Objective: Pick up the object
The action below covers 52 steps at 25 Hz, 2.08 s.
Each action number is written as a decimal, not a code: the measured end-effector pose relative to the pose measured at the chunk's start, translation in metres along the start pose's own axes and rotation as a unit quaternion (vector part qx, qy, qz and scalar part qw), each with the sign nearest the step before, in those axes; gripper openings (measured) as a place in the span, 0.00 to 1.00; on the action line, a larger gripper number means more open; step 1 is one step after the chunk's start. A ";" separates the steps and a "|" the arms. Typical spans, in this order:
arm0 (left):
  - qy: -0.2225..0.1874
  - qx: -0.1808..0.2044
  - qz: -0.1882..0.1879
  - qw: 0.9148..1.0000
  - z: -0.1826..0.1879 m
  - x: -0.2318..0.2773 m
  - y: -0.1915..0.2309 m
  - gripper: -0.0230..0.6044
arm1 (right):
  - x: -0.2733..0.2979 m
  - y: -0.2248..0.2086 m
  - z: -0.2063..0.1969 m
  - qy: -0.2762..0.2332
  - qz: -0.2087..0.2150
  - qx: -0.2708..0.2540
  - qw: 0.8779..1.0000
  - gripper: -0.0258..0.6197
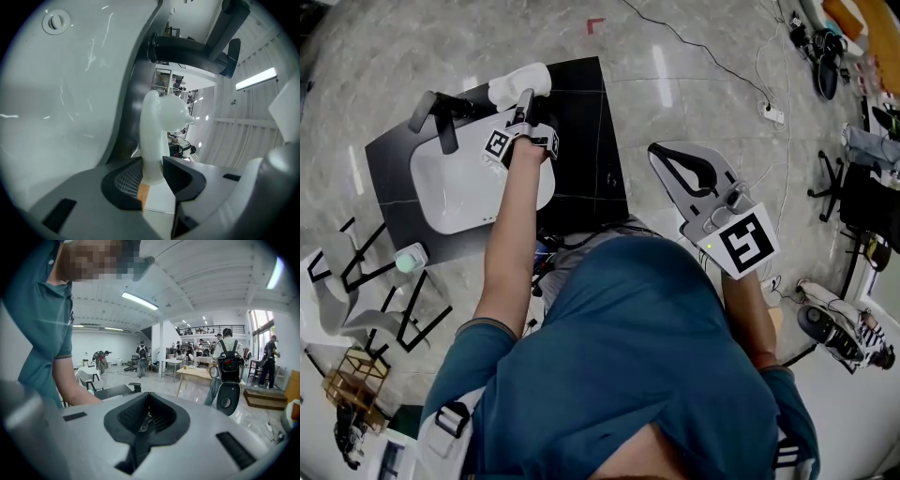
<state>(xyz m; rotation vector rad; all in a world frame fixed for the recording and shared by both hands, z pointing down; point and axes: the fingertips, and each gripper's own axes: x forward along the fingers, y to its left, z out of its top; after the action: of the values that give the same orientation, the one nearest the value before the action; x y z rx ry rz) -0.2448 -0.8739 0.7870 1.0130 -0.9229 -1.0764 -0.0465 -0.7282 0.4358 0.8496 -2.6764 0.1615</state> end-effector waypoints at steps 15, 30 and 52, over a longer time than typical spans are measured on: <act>0.014 0.026 -0.036 0.999 0.003 -0.019 -0.027 0.24 | 0.007 0.014 0.004 -0.006 0.013 -0.004 1.000 0.06; 0.099 0.146 -0.123 0.977 -0.039 -0.039 -0.148 0.24 | 0.013 0.021 0.017 -0.028 0.030 0.005 0.999 0.06; 0.134 0.323 -0.207 0.914 -0.103 -0.137 -0.325 0.24 | 0.018 0.060 0.047 -0.090 0.061 -0.067 0.992 0.06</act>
<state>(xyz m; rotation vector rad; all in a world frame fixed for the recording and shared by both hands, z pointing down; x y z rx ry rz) -0.2587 -0.7731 0.4340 1.9251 -0.8708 -0.9482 -0.1081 -0.6986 0.3970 0.6889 -2.8703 -0.0689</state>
